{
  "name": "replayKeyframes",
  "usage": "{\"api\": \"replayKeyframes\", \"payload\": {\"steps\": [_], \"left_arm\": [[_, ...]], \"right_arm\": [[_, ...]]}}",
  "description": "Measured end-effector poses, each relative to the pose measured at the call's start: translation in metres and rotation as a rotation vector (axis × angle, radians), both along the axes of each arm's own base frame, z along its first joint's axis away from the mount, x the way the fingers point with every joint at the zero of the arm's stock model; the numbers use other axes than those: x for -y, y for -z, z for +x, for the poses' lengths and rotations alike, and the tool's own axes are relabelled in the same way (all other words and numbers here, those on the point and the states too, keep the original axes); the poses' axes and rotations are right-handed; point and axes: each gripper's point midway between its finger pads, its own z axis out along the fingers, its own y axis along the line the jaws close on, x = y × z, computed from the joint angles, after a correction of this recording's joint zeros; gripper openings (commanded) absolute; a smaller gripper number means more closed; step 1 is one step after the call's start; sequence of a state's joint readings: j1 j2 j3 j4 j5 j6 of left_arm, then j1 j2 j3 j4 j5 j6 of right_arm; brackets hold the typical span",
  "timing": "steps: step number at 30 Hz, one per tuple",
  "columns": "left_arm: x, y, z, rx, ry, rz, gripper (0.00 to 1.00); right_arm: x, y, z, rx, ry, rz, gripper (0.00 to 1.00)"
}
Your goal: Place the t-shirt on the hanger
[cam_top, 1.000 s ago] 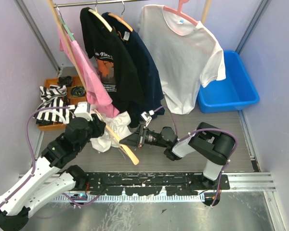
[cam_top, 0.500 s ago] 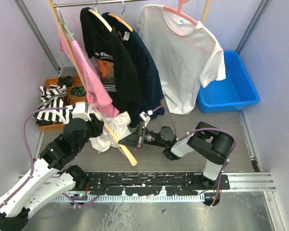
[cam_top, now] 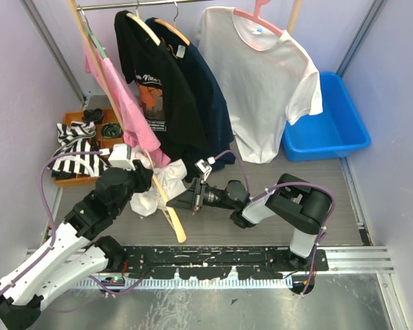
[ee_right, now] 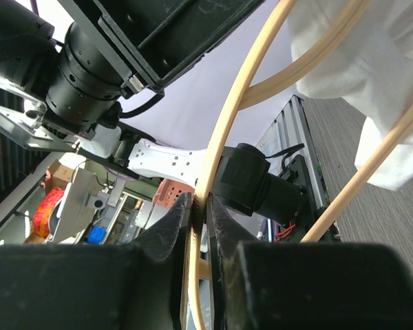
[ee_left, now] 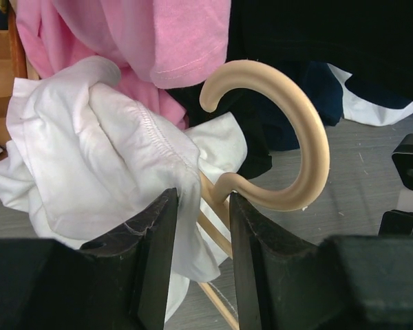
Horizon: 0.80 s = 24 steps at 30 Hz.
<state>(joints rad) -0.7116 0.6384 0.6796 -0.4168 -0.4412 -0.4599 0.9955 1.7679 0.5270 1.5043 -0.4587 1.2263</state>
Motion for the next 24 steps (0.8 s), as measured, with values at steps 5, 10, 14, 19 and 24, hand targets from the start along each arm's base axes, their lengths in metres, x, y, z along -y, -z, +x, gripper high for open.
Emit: {"api": "replayKeyframes", "payload": {"steps": [5,10,14,19,24], "left_arm": [[0.006,0.004,0.002,0.016,0.024,-0.010,0.44],[0.009,0.006,0.002,0.020,0.038,-0.016,0.44],[0.009,0.009,0.002,0.007,0.036,-0.011,0.47],[0.009,0.015,0.000,-0.039,0.025,-0.005,0.50],[0.008,0.022,-0.001,-0.123,-0.012,0.001,0.52]], "right_arm": [[-0.001,-0.001,-0.002,0.005,-0.012,0.002,0.01],[-0.002,0.002,-0.004,0.002,-0.019,-0.005,0.01],[-0.003,0.007,-0.004,-0.003,-0.025,-0.014,0.01],[-0.005,0.011,-0.005,-0.006,-0.038,-0.024,0.01],[-0.012,0.018,-0.006,-0.011,-0.070,-0.035,0.01]]}}
